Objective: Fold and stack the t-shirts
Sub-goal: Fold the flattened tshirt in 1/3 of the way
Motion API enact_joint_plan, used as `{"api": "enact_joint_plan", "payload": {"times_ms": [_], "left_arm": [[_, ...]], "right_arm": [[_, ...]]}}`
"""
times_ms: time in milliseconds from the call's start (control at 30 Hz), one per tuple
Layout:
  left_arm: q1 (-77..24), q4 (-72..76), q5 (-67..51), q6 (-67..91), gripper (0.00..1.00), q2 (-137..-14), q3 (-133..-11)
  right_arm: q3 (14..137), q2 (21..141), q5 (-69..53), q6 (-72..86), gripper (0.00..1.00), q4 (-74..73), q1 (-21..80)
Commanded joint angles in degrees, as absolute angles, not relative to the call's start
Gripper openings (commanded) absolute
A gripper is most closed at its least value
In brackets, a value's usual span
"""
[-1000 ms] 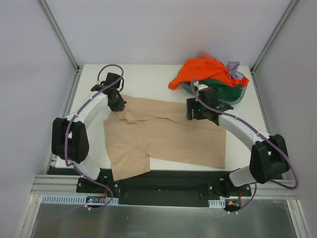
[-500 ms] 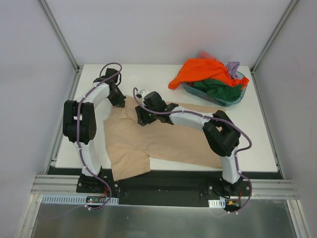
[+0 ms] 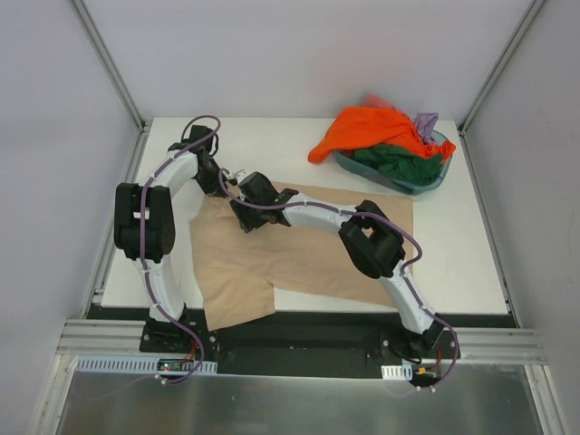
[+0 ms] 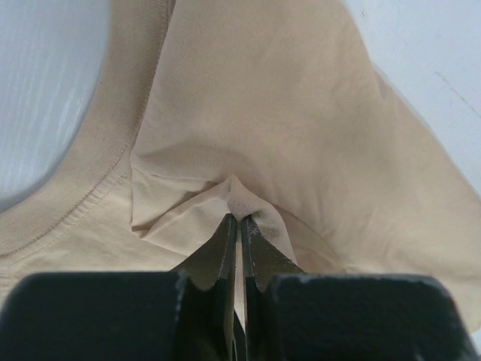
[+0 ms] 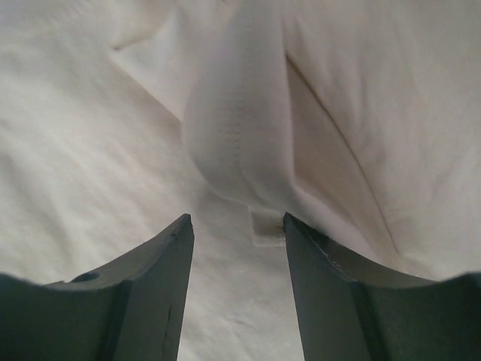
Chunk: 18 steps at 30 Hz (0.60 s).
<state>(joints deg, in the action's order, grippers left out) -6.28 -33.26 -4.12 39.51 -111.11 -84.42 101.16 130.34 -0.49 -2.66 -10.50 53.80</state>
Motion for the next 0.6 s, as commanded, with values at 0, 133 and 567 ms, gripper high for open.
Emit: {"api": "enact_joint_plan", "payload": {"times_ms": [0, 133, 567], "left_arm": [[-5.9, -33.9, -5.2, 38.1, 0.00, -111.0, -84.1], [-5.9, -33.9, -6.3, 37.5, 0.00, -111.1, -84.1], [-5.1, -33.9, -6.6, 36.6, 0.00, -110.0, -82.9]], "right_arm": [[103.9, 131.7, 5.7, -4.4, 0.54, -15.4, 54.0], [105.7, 133.5, 8.1, -4.6, 0.49, -17.2, 54.1], [108.2, 132.6, 11.9, -5.8, 0.02, -19.7, 54.7]]}}
